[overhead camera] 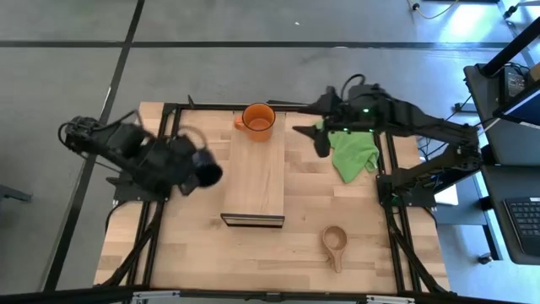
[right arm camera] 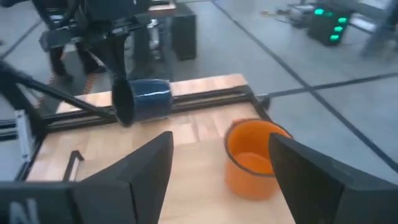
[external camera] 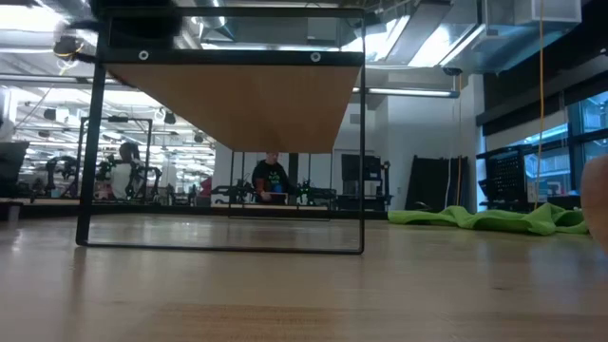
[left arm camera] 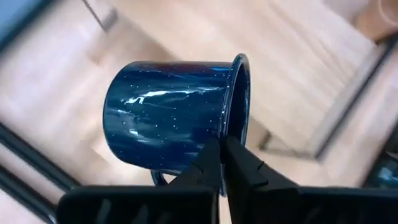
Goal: Stack small to large cups/mugs on shelf
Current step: Put the blue mug on the shelf
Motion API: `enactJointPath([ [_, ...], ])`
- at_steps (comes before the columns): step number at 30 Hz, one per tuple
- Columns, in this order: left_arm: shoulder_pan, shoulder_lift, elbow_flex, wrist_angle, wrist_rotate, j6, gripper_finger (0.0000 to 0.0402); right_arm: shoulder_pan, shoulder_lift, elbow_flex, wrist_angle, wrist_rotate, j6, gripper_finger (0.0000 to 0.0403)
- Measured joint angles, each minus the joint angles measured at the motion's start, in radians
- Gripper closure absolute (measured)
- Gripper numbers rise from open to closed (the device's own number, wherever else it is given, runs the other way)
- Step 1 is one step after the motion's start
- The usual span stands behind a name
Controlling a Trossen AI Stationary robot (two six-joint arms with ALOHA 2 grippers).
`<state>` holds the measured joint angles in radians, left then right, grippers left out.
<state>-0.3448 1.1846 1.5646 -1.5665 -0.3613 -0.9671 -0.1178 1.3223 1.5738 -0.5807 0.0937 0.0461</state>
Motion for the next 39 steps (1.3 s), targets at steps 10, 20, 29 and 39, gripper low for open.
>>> enactJointPath([
  [10, 0.394, 0.123, 0.096, 0.281, 0.334, 0.655, 0.0401, 0.074, -0.038, -0.050, -0.139, 0.049, 0.239, 0.0140],
  [20, 0.610, 0.222, 0.249, 0.207, 0.646, 0.820, 0.0401, 0.168, -0.038, -0.332, 0.182, 0.093, 0.449, 0.0140],
  [29, 0.667, 0.291, 0.249, 0.191, 0.843, 0.845, 0.0401, 0.197, -0.037, -0.488, 0.437, 0.095, 0.503, 0.0140],
  [39, 0.664, 0.390, 0.249, 0.191, 1.038, 0.879, 0.0401, 0.194, -0.038, -0.488, 0.436, 0.098, 0.478, 0.0140],
])
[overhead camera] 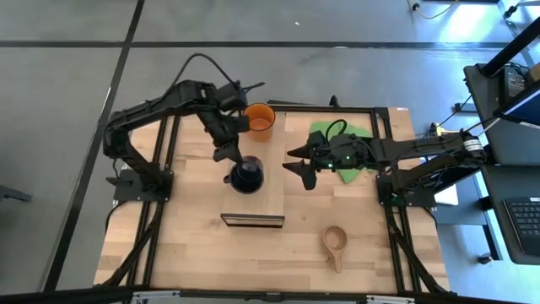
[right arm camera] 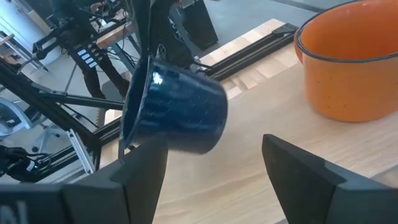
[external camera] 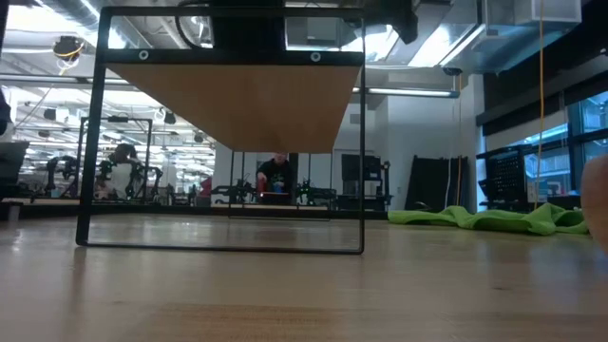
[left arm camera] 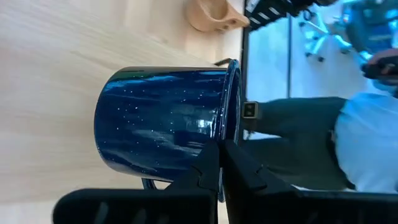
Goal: Stack small to large cups/mugs on shelf
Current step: Put the blue mug on the shelf
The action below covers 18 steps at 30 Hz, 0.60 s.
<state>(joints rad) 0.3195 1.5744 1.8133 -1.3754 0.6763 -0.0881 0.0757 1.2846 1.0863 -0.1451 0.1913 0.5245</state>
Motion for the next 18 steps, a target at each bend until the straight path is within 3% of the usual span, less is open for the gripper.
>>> enactJointPath([
  [8, 0.001, 0.064, -0.004, -0.002, 0.108, 0.031, 0.0401, 0.000, 0.000, 0.000, -0.001, 0.000, -0.001, 0.0140],
  [13, 0.015, 0.070, -0.077, -0.002, 0.179, 0.042, 0.0401, 0.000, 0.000, 0.000, -0.001, 0.000, -0.001, 0.0140],
  [18, 0.022, 0.070, -0.136, 0.020, 0.176, 0.046, 0.0401, 0.000, 0.000, 0.000, -0.001, 0.000, -0.001, 0.0140],
])
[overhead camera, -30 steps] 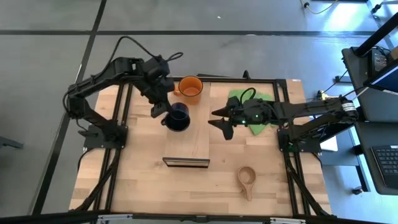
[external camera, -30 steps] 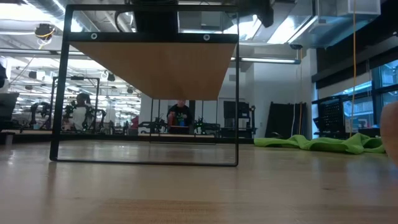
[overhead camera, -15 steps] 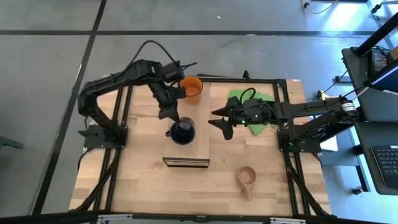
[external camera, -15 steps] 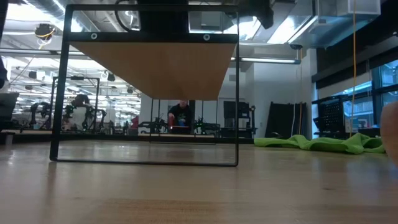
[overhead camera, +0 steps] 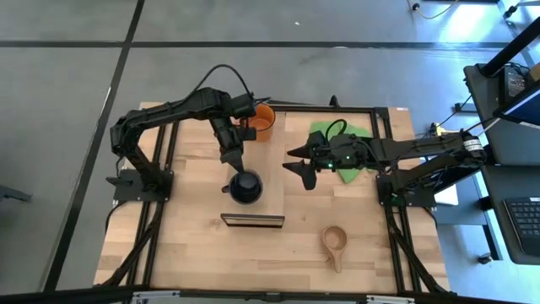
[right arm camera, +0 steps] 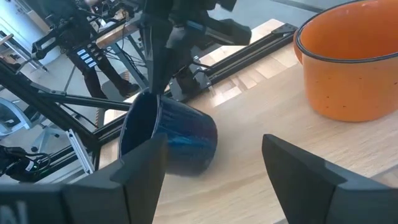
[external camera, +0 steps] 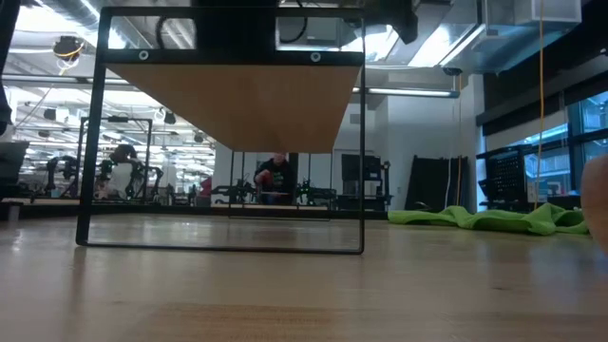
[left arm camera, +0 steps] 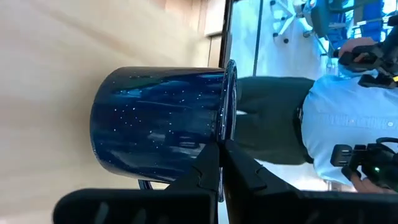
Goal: Stack small to large cups/mugs on shelf
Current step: Put the blue mug on the shelf
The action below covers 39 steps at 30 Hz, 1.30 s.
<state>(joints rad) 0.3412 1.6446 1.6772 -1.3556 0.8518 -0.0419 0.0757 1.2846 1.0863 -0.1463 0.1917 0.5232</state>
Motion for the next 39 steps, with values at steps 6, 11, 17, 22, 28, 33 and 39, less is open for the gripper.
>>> enactJointPath([
  [6, 0.000, -0.001, 0.000, 0.060, 0.004, -0.007, 0.0401, -0.001, 0.000, 0.000, 0.000, 0.000, 0.000, 0.0140],
  [11, 0.000, -0.001, 0.000, 0.058, 0.002, -0.007, 0.0401, 0.000, 0.000, 0.000, -0.001, 0.000, 0.000, 0.0140],
  [17, 0.000, -0.004, 0.000, 0.057, -0.058, -0.013, 0.0393, 0.000, 0.000, 0.001, -0.001, 0.000, 0.000, 0.0140],
  [22, 0.000, -0.004, 0.000, 0.056, -0.136, -0.016, 0.0383, 0.000, 0.000, 0.001, -0.001, -0.001, 0.000, 0.0140],
  [28, 0.000, -0.004, 0.000, 0.061, -0.194, -0.015, 0.0380, 0.000, 0.000, 0.001, -0.001, -0.008, 0.000, 0.0140],
  [33, 0.000, -0.004, 0.000, 0.069, -0.256, -0.008, 0.0379, 0.000, 0.000, 0.001, -0.001, -0.009, -0.001, 0.0140],
  [39, 0.000, -0.003, 0.000, 0.077, -0.307, -0.002, 0.0368, 0.000, 0.000, 0.001, -0.001, -0.009, -0.003, 0.0140],
])
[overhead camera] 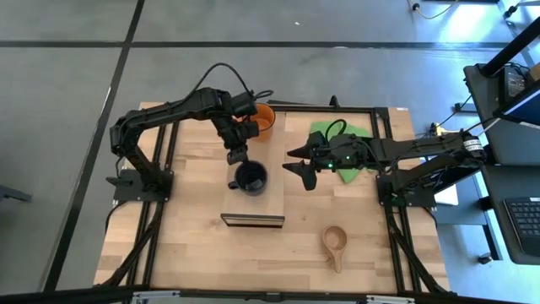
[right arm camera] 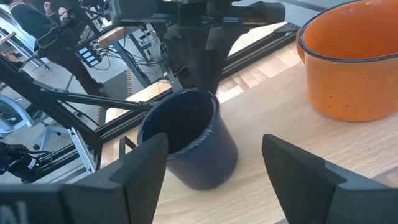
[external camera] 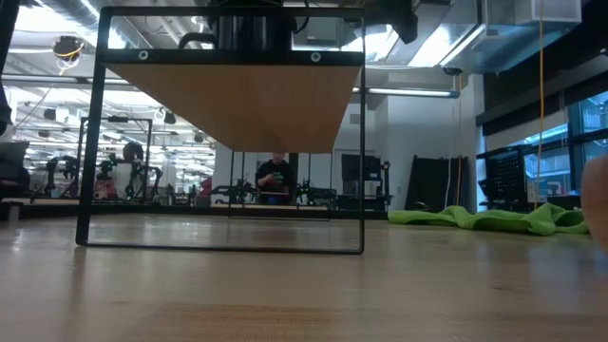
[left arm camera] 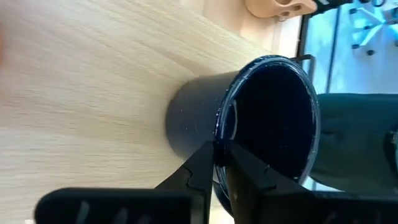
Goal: Stack small to large cups/mugs on shelf
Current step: Put the blue mug on the shelf
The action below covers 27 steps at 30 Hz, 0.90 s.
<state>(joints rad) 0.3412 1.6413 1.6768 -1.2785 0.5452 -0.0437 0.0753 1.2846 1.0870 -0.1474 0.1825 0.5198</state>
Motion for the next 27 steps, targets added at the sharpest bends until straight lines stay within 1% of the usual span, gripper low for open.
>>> enactJointPath([
  [5, 0.000, -0.006, 0.000, 0.019, -0.006, 0.001, 0.0352, 0.000, 0.000, 0.000, 0.000, 0.000, 0.000, 0.0140],
  [11, 0.000, -0.024, 0.046, 0.007, -0.017, -0.003, 0.0333, 0.000, 0.000, 0.000, 0.000, 0.000, -0.003, 0.0140],
  [16, 0.008, -0.060, 0.088, -0.066, -0.083, -0.017, 0.0333, 0.000, 0.000, 0.000, 0.009, -0.004, 0.010, 0.0140],
  [19, -0.006, -0.102, 0.087, -0.121, -0.159, -0.033, 0.0335, 0.000, 0.002, 0.001, 0.005, -0.080, 0.057, 0.0140],
  [22, -0.038, -0.142, 0.049, -0.127, -0.229, -0.076, 0.0335, 0.000, 0.006, 0.001, 0.000, -0.132, 0.108, 0.0140],
  [24, -0.059, -0.175, 0.012, -0.118, -0.243, -0.106, 0.0336, 0.008, 0.006, 0.001, 0.010, -0.135, 0.158, 0.0140],
  [27, -0.095, -0.250, -0.088, -0.065, -0.253, -0.165, 0.0336, 0.027, 0.007, 0.001, 0.045, -0.132, 0.186, 0.0140],
])
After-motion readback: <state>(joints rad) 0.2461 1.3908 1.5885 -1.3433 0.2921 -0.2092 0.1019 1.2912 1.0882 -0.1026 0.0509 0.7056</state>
